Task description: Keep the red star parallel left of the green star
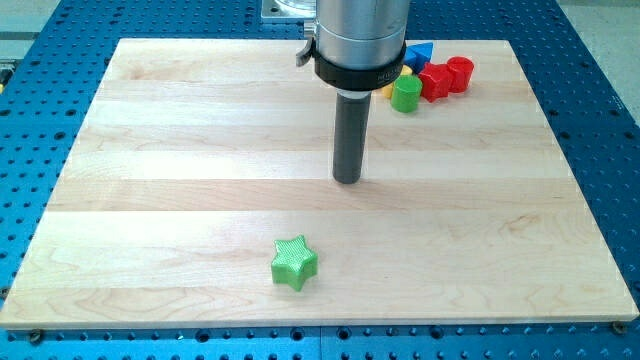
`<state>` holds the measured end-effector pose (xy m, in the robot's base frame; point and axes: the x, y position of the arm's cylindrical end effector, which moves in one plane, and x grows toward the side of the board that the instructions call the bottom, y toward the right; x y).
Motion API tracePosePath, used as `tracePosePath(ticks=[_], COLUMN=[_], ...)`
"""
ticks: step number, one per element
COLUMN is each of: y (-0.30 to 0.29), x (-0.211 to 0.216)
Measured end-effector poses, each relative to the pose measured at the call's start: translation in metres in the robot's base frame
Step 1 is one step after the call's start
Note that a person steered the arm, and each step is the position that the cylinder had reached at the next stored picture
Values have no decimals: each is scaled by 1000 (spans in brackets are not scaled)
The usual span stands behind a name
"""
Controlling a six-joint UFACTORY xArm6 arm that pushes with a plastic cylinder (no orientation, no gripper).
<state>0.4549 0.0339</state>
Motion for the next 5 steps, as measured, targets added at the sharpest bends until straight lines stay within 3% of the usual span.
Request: tracePosePath(ticks=[5], y=[0], x=[15])
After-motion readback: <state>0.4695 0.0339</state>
